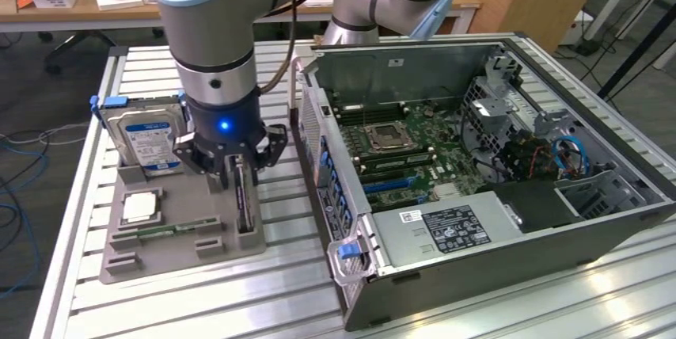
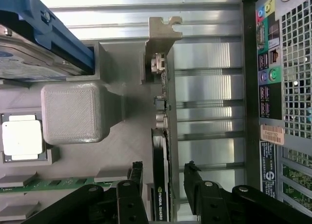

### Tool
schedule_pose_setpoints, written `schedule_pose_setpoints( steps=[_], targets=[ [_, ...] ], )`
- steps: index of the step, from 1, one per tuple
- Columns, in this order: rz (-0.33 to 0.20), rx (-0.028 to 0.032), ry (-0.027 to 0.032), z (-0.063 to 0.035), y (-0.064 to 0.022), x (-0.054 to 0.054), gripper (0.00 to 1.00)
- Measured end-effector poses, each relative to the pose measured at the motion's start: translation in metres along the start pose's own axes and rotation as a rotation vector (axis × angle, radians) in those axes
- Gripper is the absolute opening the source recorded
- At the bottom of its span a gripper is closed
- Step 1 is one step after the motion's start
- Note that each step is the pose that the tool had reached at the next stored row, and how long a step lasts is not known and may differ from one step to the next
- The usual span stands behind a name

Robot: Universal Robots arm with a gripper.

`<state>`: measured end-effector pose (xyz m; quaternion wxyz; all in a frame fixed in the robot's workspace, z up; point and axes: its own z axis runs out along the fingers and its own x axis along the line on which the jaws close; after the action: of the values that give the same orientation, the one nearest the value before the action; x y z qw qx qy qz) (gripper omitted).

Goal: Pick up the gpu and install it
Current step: 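Pick up the gpu and move the gpu toward the slot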

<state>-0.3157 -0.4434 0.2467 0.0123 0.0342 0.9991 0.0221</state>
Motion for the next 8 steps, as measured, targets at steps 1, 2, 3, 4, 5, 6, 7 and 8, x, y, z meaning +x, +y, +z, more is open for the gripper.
schedule_pose_setpoints(
  steps=[1,2,3,4,5,6,7,8],
  targets=[
    [0.000,-0.0001,-0.0002,0.0009,-0.0001,0.0002,0.47],
    [0.000,-0.0001,-0.0002,0.0017,-0.0001,0.0004,0.47],
    [0.000,-0.0001,-0.0002,0.0025,-0.0002,0.0006,0.47],
    [0.000,-0.0001,-0.0001,0.0034,-0.0002,0.0007,0.47],
    [0.000,-0.0001,-0.0002,0.0043,-0.0002,0.0008,0.47],
    [0.000,-0.0001,-0.0002,0.0052,-0.0003,0.0010,0.47],
    [0.000,-0.0001,-0.0002,0.0061,-0.0003,0.0010,0.47],
    [0.000,-0.0001,-0.0001,0.0069,-0.0004,0.0011,0.47]
  ],
)
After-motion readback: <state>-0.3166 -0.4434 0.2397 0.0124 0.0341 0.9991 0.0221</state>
